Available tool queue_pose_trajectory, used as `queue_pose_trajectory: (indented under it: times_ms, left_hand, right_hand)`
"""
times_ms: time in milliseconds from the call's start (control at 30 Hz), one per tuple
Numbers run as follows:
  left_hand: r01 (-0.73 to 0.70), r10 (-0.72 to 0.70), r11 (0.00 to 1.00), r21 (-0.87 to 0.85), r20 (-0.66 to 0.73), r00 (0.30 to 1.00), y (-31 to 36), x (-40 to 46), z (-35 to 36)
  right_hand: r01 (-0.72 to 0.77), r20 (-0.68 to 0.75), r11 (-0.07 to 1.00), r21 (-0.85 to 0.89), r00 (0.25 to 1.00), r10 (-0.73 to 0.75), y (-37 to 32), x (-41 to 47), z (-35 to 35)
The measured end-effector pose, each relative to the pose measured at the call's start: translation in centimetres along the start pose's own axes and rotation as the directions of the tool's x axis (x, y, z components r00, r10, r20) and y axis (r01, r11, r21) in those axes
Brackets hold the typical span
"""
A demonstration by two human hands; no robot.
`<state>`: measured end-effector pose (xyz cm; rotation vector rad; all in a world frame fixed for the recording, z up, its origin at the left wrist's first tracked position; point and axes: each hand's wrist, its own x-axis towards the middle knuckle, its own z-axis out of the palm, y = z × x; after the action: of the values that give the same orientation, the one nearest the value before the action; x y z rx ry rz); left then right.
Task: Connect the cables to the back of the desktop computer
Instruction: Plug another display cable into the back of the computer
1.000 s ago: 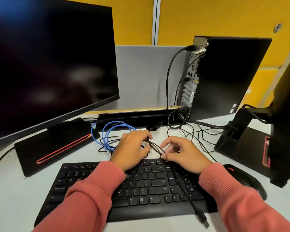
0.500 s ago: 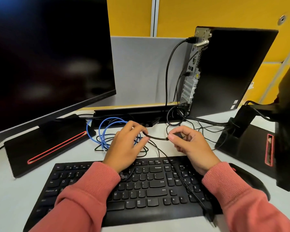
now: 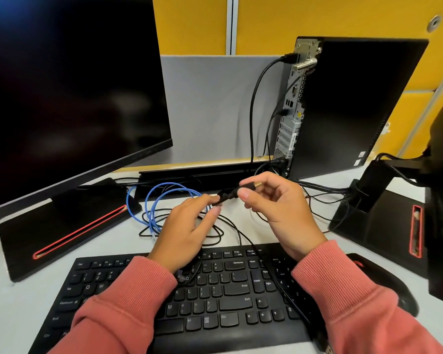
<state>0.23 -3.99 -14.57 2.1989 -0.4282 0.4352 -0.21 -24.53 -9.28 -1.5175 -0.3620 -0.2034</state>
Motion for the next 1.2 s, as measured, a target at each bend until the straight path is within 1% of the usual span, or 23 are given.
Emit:
queue_pose_trajectory:
  times_ms: [100,233,433,633,700,767,800,867,933,1000,1100,1200]
  left_hand:
    - [-0.031,0.030,0.998,-0.051,-0.023,0.999,0.4,-0.3,-0.2]
    - [-0.095,0.088,0.994,-0.048,-0.137,0.987,1.0,-0.5,-0.3]
    - [-0.091,0.078,0.992,-0.087,-0.140,0.987,1.2,-0.5,-0.6]
    - [-0.093,0.072,0.983,-0.158,-0.129,0.989,1.2,-0.3,-0.7]
    - [-0.054,0.033,0.973,-0.223,-0.095,0.995,1.0,0.2,-1.0]
    - [0.042,-0.047,0.942,-0.332,-0.007,0.999,0.7,1.3,-1.7]
    - [0.075,-0.068,0.931,-0.357,0.032,0.997,0.5,2.2,-2.0]
    - [0.093,-0.069,0.925,-0.369,0.077,0.995,0.3,4.5,-2.9]
    - [0.078,-0.045,0.920,-0.385,0.094,0.995,1.0,6.9,-3.6]
    - [0.028,0.004,0.920,-0.390,0.080,0.997,2.6,9.3,-3.9]
    - [-0.081,0.111,0.918,-0.389,0.055,0.992,5.7,12.7,-3.9]
    - [-0.161,0.199,0.917,-0.365,0.069,0.978,7.8,15.3,-3.2]
  right_hand:
    - [0.021,-0.012,0.999,-0.046,1.000,-0.022,0.1,0.1,0.4]
    - [0.062,-0.011,0.994,-0.090,0.998,-0.063,-0.1,0.1,1.6]
    - [0.101,-0.040,0.987,-0.125,0.993,-0.107,-0.1,0.2,3.2]
    - [0.119,-0.072,0.988,-0.100,0.989,-0.126,-1.0,0.9,3.0]
    - [0.134,-0.125,0.986,-0.102,0.981,-0.146,-2.2,1.8,2.4]
    - [0.160,-0.221,0.983,-0.095,0.959,-0.177,-3.7,3.0,1.3]
    - [0.173,-0.277,0.981,-0.090,0.942,-0.191,-4.6,3.7,0.7]
    - [0.199,-0.377,0.978,-0.057,0.903,-0.206,-6.2,5.2,-0.5]
    - [0.203,-0.435,0.979,-0.011,0.881,-0.187,-7.2,6.6,-1.4]
    - [0.172,-0.442,0.985,0.024,0.885,-0.144,-7.6,7.9,-1.7]
    - [0.114,-0.403,0.992,0.063,0.912,-0.079,-7.5,9.7,-1.2]
    - [0.072,-0.353,0.995,0.074,0.935,-0.041,-6.9,11.1,-0.5]
